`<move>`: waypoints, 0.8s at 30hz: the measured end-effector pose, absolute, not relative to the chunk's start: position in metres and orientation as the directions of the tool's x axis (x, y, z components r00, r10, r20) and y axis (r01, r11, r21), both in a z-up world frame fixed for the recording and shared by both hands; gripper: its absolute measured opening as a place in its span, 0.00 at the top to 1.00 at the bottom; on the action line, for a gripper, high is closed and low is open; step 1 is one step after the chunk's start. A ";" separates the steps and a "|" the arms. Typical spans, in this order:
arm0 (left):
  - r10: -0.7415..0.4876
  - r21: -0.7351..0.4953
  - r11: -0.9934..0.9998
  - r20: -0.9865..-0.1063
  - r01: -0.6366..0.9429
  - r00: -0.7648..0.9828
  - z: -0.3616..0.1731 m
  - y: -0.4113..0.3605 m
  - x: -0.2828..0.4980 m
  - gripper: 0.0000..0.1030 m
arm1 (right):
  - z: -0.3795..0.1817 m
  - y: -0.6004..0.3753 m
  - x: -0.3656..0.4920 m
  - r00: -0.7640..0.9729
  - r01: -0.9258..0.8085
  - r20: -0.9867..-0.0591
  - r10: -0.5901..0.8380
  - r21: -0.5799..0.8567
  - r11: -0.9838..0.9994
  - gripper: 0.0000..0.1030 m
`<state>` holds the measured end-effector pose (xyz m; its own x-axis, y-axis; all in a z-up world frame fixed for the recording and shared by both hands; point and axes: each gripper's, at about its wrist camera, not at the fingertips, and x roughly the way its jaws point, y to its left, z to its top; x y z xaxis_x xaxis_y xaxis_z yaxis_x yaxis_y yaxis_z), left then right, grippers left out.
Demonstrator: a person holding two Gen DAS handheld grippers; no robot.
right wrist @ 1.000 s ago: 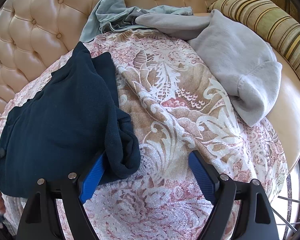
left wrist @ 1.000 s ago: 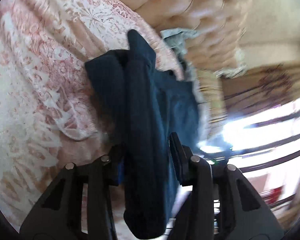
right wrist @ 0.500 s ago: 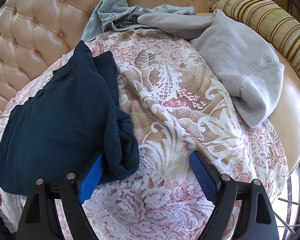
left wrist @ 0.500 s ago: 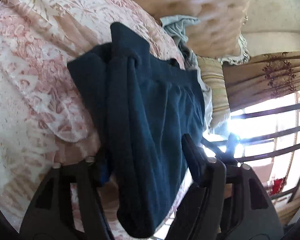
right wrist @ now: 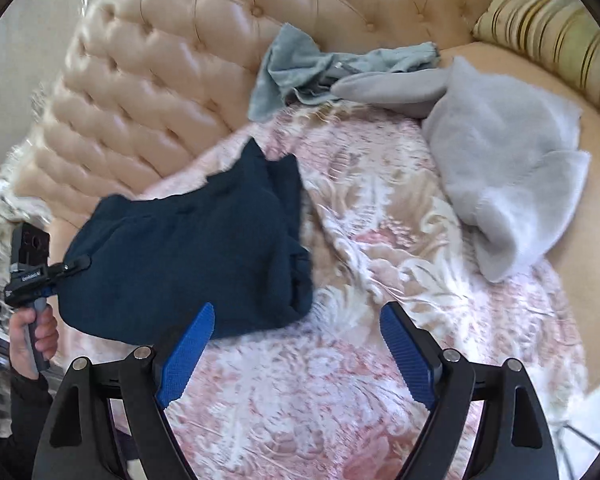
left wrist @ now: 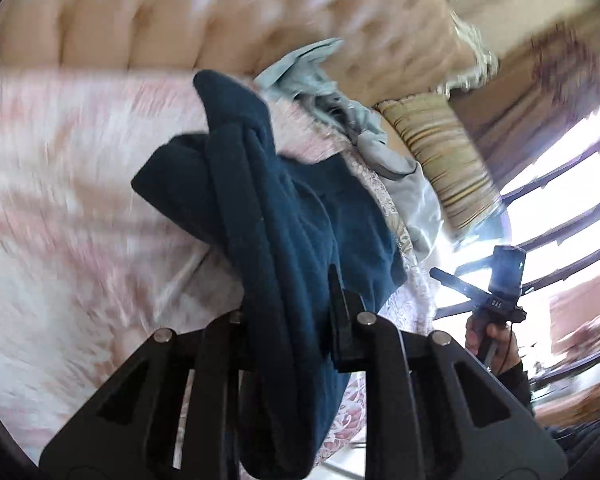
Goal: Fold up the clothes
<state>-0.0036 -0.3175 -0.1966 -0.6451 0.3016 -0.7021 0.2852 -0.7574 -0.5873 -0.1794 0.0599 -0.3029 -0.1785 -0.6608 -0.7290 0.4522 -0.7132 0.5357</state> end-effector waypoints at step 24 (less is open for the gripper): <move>0.288 -0.525 -0.745 -0.810 0.411 -0.512 -0.120 -0.319 -0.078 0.79 | -0.405 0.001 -0.169 0.179 -0.199 -0.047 -0.983 0.976 -0.083 0.16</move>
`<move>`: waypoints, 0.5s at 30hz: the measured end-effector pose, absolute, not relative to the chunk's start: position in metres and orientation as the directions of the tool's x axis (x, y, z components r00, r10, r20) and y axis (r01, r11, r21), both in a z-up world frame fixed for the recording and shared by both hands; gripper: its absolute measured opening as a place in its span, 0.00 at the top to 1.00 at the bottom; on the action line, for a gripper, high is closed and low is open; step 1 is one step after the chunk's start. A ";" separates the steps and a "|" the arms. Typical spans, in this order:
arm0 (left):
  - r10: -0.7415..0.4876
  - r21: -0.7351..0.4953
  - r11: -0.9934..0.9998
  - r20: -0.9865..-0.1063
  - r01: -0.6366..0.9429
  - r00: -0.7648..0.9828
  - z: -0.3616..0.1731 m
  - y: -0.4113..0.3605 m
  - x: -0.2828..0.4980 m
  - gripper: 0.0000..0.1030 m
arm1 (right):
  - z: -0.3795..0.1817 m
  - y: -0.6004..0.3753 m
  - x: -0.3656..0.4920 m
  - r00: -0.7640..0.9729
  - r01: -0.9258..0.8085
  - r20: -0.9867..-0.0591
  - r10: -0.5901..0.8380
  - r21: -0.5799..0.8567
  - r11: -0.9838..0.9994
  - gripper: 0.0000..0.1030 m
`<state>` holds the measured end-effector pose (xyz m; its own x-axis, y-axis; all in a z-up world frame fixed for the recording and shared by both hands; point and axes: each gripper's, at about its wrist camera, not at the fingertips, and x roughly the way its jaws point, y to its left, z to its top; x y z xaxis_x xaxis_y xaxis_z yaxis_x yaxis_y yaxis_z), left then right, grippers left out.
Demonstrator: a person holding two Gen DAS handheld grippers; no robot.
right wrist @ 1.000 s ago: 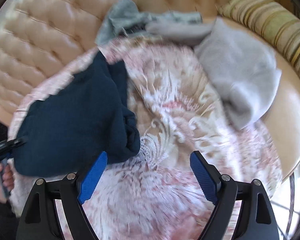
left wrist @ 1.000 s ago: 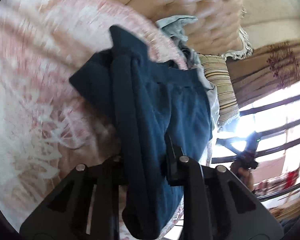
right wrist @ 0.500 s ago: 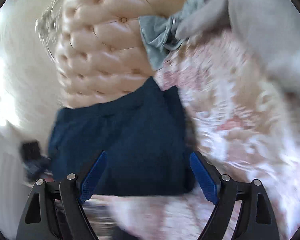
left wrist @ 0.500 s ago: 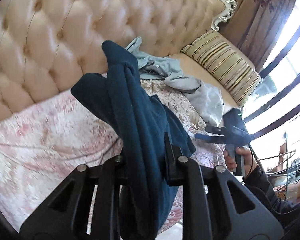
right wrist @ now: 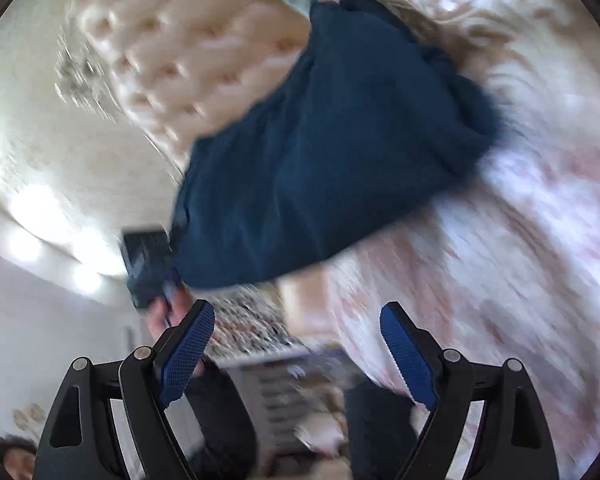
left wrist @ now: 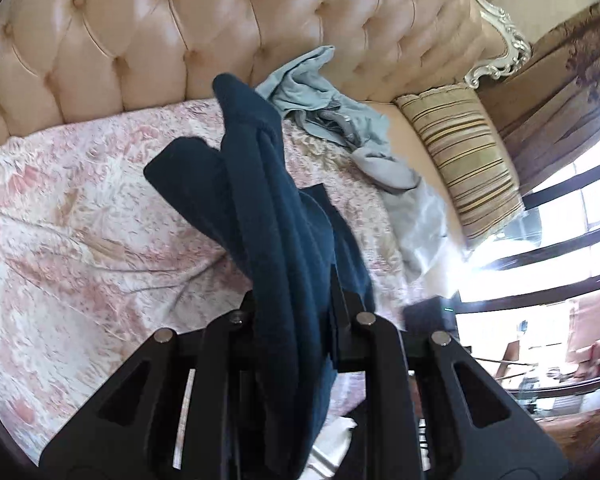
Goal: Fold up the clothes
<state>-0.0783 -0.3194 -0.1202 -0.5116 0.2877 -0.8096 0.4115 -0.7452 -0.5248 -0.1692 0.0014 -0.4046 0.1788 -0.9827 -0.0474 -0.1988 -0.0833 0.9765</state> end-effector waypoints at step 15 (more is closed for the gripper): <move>0.339 -0.526 -0.719 -0.836 0.454 -0.431 -0.162 -0.362 -0.054 0.79 | -0.385 -0.007 -0.222 -0.162 -0.191 -0.323 -0.932 0.937 -0.292 0.55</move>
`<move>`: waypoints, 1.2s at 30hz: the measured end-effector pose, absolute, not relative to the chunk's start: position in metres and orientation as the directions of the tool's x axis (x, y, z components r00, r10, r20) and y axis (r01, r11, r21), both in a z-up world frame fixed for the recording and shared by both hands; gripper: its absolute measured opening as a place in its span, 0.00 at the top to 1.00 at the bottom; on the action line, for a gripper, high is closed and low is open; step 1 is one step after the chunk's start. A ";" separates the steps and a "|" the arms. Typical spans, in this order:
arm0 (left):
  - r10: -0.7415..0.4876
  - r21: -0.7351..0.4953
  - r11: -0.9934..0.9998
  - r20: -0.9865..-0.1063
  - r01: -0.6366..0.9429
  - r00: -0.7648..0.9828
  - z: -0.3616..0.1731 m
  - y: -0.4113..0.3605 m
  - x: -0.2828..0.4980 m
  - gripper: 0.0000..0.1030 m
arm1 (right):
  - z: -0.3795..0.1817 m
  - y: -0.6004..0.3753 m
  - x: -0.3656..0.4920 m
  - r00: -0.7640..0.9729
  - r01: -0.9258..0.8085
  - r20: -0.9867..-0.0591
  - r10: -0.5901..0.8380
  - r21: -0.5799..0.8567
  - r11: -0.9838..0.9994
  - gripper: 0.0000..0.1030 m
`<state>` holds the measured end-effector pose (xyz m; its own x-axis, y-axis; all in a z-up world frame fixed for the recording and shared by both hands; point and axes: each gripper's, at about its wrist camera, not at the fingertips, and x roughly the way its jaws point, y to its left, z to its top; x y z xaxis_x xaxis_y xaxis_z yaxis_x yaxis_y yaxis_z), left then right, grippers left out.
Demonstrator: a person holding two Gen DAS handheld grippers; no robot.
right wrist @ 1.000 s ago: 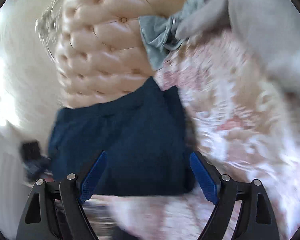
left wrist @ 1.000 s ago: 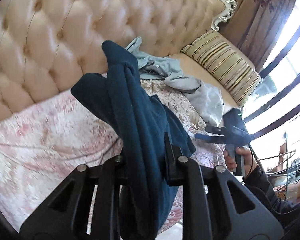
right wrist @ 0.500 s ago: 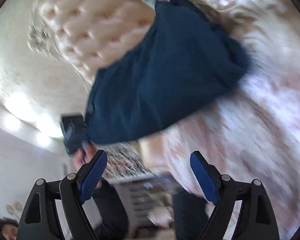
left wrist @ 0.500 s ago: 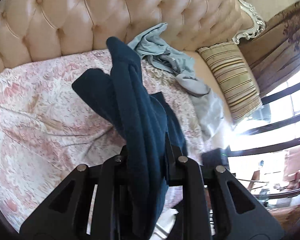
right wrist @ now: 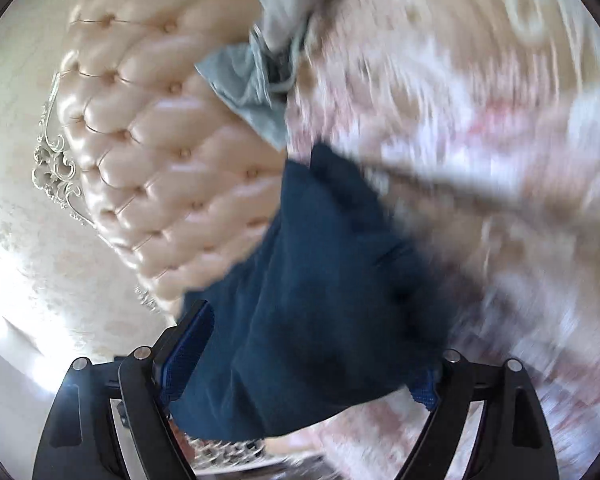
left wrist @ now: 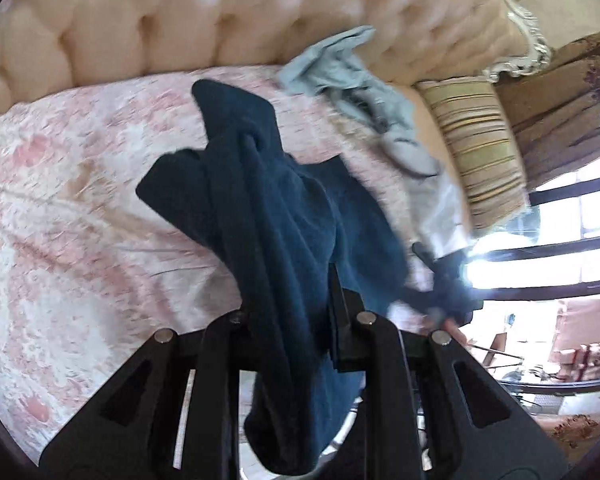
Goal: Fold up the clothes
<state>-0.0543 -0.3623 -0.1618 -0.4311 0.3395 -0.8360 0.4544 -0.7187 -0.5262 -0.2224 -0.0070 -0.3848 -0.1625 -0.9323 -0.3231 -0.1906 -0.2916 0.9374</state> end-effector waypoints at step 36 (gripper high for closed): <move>0.064 -0.216 -0.902 -0.923 0.374 -0.379 -0.283 -0.306 0.047 0.77 | -0.382 -0.044 -0.221 0.398 0.312 -0.537 -0.744 0.842 -0.441 0.19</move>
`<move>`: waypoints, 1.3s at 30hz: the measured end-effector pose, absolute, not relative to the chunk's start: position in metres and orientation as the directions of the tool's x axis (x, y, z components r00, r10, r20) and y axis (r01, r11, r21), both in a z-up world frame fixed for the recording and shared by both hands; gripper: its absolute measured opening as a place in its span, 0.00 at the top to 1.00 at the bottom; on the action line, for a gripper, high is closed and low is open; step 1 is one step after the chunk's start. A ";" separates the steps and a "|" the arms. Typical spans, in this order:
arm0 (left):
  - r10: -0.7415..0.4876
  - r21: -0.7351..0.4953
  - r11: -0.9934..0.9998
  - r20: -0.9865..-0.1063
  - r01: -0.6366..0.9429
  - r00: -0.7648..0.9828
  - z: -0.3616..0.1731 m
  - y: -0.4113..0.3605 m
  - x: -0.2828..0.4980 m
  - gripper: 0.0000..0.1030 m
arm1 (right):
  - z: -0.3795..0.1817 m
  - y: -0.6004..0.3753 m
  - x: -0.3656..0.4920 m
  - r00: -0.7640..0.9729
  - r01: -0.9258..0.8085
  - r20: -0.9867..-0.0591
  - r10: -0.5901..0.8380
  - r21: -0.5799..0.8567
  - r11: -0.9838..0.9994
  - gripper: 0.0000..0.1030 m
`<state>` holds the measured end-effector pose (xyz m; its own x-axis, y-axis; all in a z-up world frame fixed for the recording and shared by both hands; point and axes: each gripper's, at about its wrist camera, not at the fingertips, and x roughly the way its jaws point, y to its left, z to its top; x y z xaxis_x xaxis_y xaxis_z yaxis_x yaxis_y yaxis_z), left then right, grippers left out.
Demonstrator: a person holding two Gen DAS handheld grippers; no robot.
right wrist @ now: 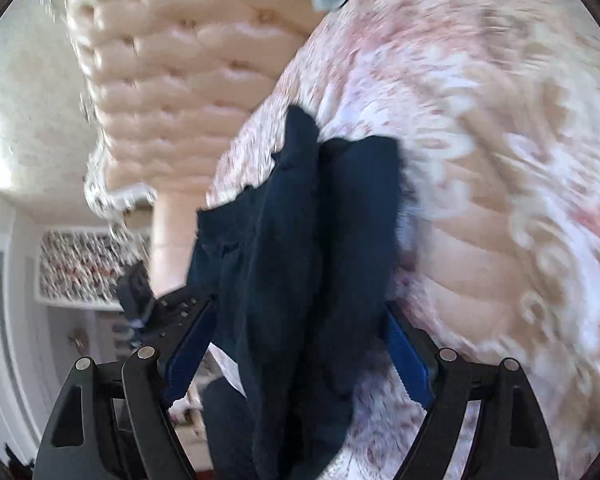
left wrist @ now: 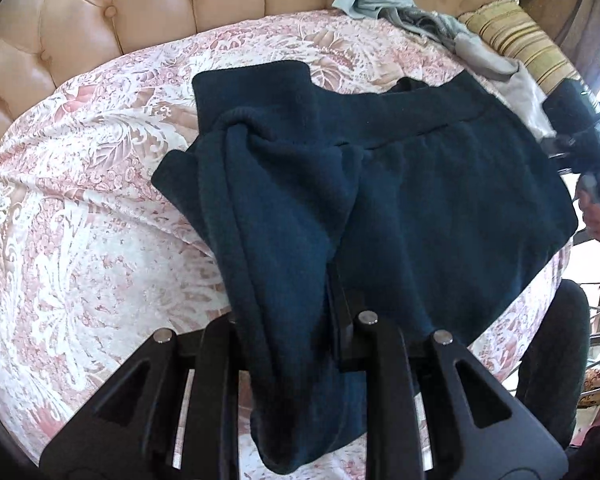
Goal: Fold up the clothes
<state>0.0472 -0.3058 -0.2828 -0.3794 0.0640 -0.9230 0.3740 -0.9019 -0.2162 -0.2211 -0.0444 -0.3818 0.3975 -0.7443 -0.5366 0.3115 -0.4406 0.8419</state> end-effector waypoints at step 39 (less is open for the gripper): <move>0.513 -0.723 -0.577 -0.683 0.380 -0.520 -0.328 -0.369 0.061 0.75 | -0.357 -0.084 -0.188 0.230 0.528 -0.817 -0.529 0.561 -0.638 0.40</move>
